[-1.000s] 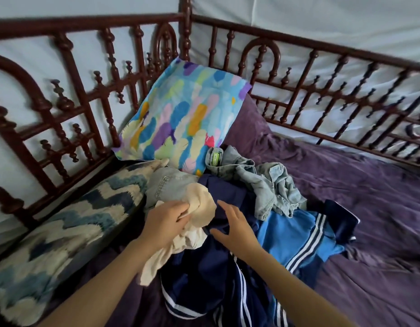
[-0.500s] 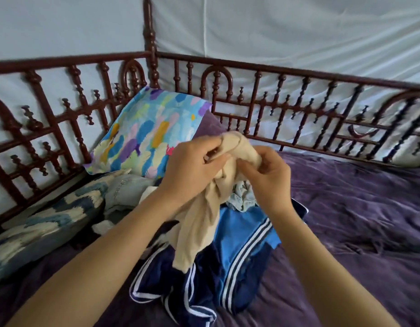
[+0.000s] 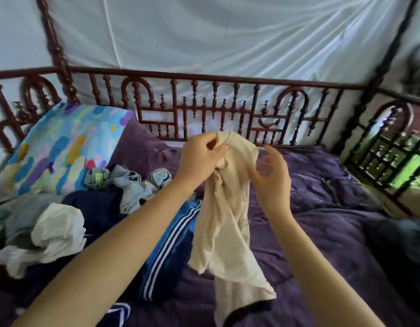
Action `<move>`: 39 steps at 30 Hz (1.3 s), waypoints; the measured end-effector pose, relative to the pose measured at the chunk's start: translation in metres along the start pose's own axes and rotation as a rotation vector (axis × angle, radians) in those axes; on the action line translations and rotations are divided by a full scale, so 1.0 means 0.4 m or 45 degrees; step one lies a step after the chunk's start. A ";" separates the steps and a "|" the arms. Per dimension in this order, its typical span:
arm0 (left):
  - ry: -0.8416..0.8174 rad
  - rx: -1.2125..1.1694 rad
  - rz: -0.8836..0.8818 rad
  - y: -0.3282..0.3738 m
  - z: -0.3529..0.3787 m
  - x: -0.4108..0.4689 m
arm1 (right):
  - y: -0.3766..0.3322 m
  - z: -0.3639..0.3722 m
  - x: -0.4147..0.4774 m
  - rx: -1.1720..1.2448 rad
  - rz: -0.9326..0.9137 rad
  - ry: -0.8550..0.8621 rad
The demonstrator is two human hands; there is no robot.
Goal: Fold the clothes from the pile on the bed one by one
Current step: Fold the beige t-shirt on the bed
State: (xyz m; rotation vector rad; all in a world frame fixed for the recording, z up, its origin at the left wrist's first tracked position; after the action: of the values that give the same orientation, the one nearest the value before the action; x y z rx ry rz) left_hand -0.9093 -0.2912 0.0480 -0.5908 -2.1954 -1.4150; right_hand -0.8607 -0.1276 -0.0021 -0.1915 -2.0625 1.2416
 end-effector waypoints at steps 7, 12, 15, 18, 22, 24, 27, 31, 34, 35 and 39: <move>0.183 -0.058 -0.035 0.004 0.073 -0.012 | 0.099 0.047 -0.252 -0.536 -0.284 -0.055; 0.322 -0.137 -0.112 -0.001 0.035 0.033 | 0.181 0.102 -0.223 -0.600 0.090 -0.091; 0.389 -0.103 -0.142 -0.035 -0.016 0.049 | 0.169 0.117 -0.176 -0.536 0.035 -0.084; 0.471 -0.039 -0.184 -0.082 -0.086 0.059 | 0.154 0.136 -0.149 -0.521 0.000 -0.067; 0.203 -0.040 -0.047 -0.110 -0.142 0.061 | 0.143 0.198 -0.093 -0.341 0.068 -0.194; -0.069 -0.062 -0.022 -0.129 -0.156 0.053 | 0.137 0.274 -0.077 -0.138 0.208 -0.498; -0.235 -0.171 -0.118 -0.172 -0.200 0.044 | 0.101 0.405 -0.114 0.071 0.180 -0.930; -0.160 -0.339 -0.197 -0.198 -0.285 0.045 | 0.105 0.507 -0.186 0.179 0.187 -1.072; -0.066 -0.346 -0.266 -0.231 -0.345 0.043 | 0.116 0.508 -0.193 0.204 0.215 -1.007; -0.018 -0.338 -0.310 -0.251 -0.366 0.041 | 0.119 0.498 -0.186 0.214 0.240 -0.978; 0.142 -0.358 -0.509 -0.320 -0.417 0.029 | 0.120 0.434 -0.159 0.278 0.303 -0.854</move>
State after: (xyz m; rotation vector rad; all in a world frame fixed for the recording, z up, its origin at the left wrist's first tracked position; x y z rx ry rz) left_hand -0.9684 -0.4919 0.0233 -0.1552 -2.1187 -1.9308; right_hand -0.9352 -0.2556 -0.1225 0.1038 -2.4798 1.8549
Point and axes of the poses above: each hand's wrist, its own x-axis towards the middle knuckle, its own z-axis out of the palm, y = z × x, the point moved 7 cm from there along x, towards the middle knuckle, and after that the axes turned 2 degrees about y, right-handed, at the moved point
